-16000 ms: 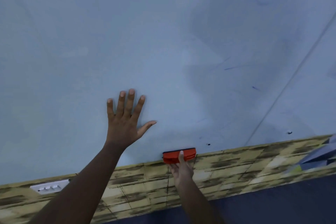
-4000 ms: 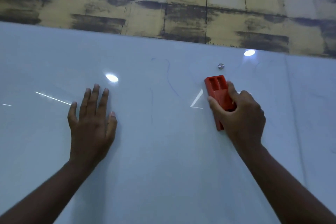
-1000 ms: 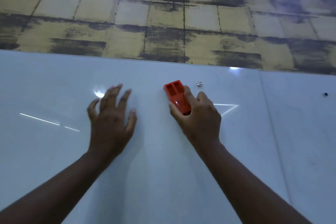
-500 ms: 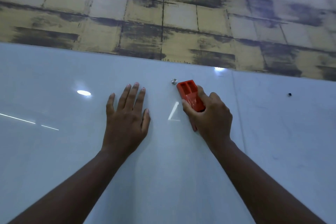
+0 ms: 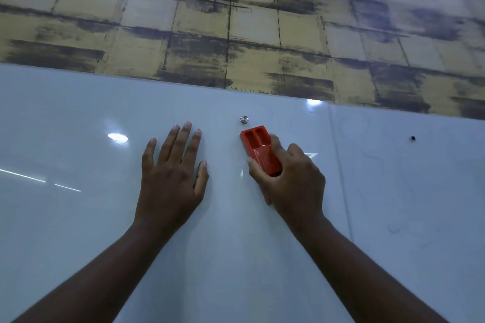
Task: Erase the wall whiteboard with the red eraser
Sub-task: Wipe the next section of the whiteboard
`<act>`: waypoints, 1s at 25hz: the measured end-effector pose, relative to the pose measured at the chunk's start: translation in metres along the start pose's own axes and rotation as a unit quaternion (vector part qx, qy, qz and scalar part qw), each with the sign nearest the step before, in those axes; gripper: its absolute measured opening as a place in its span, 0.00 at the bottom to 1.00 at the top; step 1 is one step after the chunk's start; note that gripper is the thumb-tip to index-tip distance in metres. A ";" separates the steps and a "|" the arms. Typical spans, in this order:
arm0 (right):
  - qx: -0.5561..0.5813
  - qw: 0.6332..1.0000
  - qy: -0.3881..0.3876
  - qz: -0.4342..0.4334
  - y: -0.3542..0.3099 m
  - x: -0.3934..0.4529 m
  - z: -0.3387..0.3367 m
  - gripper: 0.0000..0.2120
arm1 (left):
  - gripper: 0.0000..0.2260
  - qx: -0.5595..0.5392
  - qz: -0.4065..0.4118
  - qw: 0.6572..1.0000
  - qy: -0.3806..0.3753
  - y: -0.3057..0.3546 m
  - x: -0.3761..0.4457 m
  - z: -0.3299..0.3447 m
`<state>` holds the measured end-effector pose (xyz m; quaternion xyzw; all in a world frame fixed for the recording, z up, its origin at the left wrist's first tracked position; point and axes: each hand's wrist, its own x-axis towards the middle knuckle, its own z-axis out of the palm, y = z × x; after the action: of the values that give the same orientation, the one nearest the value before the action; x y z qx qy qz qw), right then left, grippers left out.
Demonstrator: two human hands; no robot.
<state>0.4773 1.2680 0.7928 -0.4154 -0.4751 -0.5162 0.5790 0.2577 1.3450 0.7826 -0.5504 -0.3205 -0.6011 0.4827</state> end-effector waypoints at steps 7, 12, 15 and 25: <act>0.012 0.998 -0.020 0.062 0.021 0.092 0.004 0.32 | 0.29 -0.005 0.003 1.000 0.023 0.000 0.000 0.002; 0.011 0.994 -0.097 -0.047 -0.013 0.130 0.019 0.34 | 0.29 -0.012 0.001 1.000 0.013 0.001 0.000 -0.002; -0.001 0.995 -0.083 -0.051 -0.001 0.126 0.016 0.33 | 0.28 -0.019 0.004 1.000 0.010 -0.002 -0.001 -0.002; -0.060 0.989 0.037 0.129 0.115 0.104 -0.014 0.33 | 0.28 -0.010 0.003 1.000 0.020 0.002 -0.002 0.001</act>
<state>0.5943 1.2470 0.8923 -0.4878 -0.3637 -0.4796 0.6323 0.2593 1.3455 0.7803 -0.5443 -0.3029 -0.6139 0.4850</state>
